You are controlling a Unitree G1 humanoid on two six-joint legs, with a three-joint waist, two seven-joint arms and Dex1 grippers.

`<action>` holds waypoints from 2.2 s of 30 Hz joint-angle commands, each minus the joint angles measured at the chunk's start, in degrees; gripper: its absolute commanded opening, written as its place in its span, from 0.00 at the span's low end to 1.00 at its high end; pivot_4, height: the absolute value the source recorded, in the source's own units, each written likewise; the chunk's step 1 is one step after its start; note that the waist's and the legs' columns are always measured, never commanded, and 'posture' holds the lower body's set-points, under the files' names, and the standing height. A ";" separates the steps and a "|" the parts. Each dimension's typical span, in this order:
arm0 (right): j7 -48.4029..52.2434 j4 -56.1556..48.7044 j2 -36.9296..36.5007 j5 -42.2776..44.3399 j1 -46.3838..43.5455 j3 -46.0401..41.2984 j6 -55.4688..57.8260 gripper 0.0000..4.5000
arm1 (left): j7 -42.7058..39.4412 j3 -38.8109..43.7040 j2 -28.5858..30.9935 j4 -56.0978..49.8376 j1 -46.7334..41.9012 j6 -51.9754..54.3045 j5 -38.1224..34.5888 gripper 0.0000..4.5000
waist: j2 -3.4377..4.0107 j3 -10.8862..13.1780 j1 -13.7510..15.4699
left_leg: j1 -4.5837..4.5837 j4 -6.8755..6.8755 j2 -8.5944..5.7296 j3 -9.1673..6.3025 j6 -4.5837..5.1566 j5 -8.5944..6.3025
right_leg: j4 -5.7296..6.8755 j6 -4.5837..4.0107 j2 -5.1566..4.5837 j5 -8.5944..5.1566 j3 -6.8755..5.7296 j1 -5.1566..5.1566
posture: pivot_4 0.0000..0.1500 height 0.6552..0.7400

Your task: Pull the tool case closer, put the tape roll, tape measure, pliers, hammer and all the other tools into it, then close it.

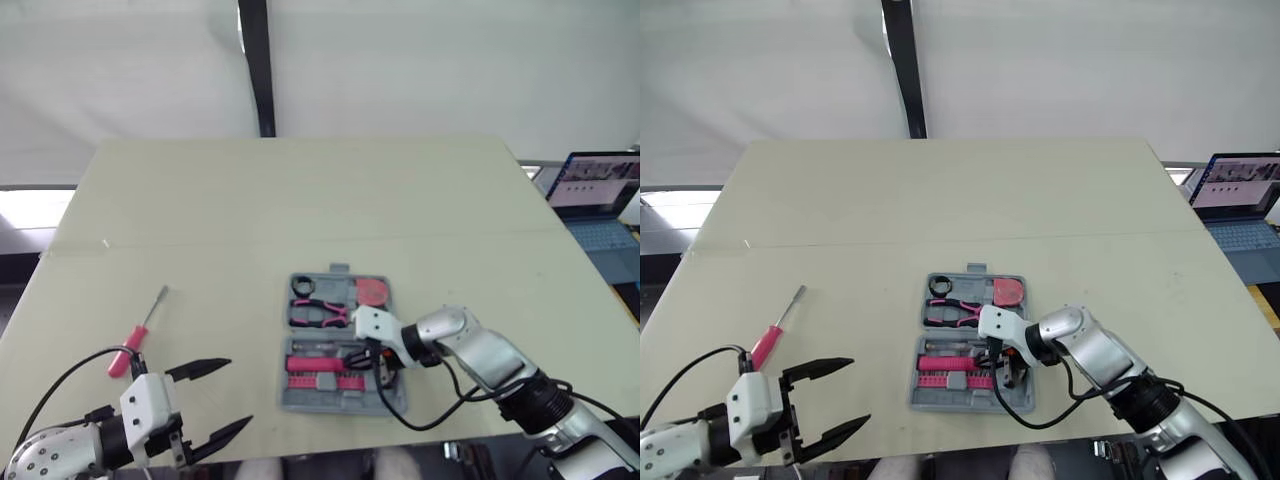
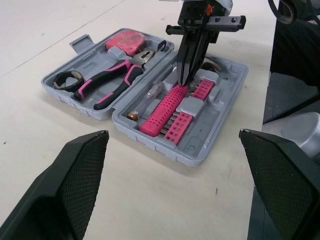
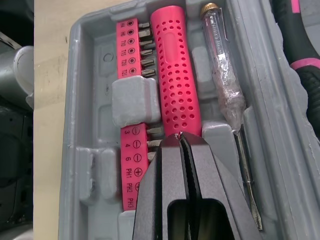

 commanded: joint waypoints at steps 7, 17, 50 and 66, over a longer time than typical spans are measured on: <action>-3.42 -16.13 -7.21 9.63 6.35 -19.29 11.04 0.02 | 4.88 0.80 -2.41 -0.33 0.49 5.47 -1.37 1.00 | 0.93 1.41 0.40 | -0.49 0.09 -0.03 0.15 0.06 -0.06 | 0.04 0.02 -0.04 0.01 0.07 -0.51 | 1.00 1.00; -0.80 -17.91 -17.44 15.24 24.53 -39.39 5.99 0.72 | 7.06 1.89 -5.81 3.71 2.92 2.43 0.96 1.00 | 0.63 1.72 1.37 | -0.73 0.19 0.00 0.36 0.08 -0.05 | 0.01 0.08 -0.04 0.04 0.08 -0.77 | 1.00 1.00; 10.44 -19.50 -11.15 29.50 41.98 -59.43 -16.31 0.99 | 13.21 4.30 -7.68 -2.85 6.63 10.74 -0.85 1.00 | 0.40 2.10 1.55 | -0.59 0.19 0.06 0.40 0.08 -0.05 | -0.01 0.09 -0.01 0.04 0.14 -0.64 | 1.00 1.00; 11.77 -16.71 -13.69 30.55 37.44 -55.51 -16.12 0.99 | 36.91 21.27 -3.25 -6.59 -8.29 46.25 -9.45 1.00 | 0.40 2.09 1.37 | -0.43 0.18 0.05 0.43 0.05 -0.03 | 0.08 0.09 0.00 0.04 0.24 -0.57 | 1.00 1.00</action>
